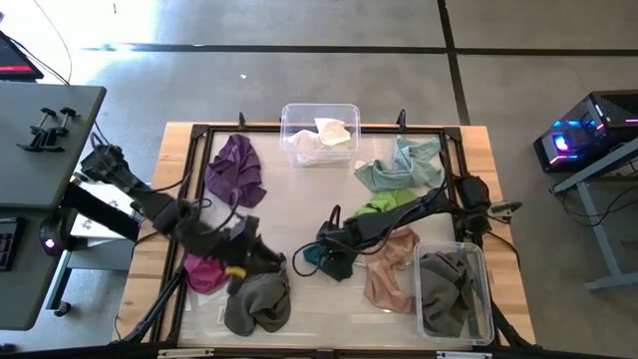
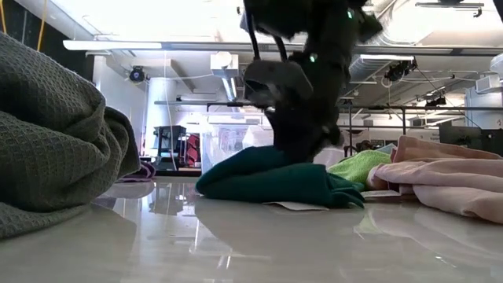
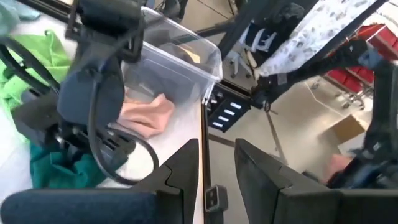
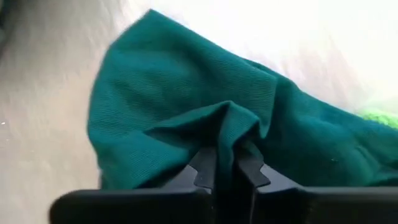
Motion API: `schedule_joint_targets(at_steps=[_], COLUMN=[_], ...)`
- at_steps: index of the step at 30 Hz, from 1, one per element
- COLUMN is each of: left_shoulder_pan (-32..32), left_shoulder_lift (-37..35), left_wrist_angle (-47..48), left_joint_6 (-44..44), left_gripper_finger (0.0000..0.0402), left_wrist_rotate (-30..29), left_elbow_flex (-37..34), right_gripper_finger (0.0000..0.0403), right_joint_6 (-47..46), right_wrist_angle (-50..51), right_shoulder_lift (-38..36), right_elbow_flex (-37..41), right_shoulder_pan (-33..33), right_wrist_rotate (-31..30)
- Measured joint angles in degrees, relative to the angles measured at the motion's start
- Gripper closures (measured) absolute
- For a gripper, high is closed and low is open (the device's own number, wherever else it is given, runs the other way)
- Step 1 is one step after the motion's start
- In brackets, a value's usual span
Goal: Sort towels by color in basket
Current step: Put the dark green towel into the bottom transparent bin
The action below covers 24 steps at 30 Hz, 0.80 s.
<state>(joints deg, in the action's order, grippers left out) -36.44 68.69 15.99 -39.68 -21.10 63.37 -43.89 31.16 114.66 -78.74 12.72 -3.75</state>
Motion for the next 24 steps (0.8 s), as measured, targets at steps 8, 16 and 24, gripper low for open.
schedule_joint_targets(at_steps=[8,16,24], left_shoulder_pan=[-10.22,-11.98,-12.0], left_shoulder_lift=[0.0,0.0,0.0], left_wrist_angle=[3.69,3.9,3.53], left_joint_6=[-1.31,1.67,3.78], left_gripper_finger=[0.0312,0.0312,0.0312], left_wrist_rotate=[-10.89,-16.08,-15.79], left_elbow_flex=[0.0,-0.02,-0.02], right_gripper_finger=[0.0396,0.0394,0.0397], right_joint_6=[-1.35,-9.14,-43.89], right_wrist_angle=[25.96,57.94,59.37], right_shoulder_lift=[-1.98,-2.26,-15.82], right_elbow_flex=[-24.9,-55.46,-44.56], right_shoulder_pan=[3.59,10.99,25.36], right_wrist_rotate=[-5.66,-0.56,14.09])
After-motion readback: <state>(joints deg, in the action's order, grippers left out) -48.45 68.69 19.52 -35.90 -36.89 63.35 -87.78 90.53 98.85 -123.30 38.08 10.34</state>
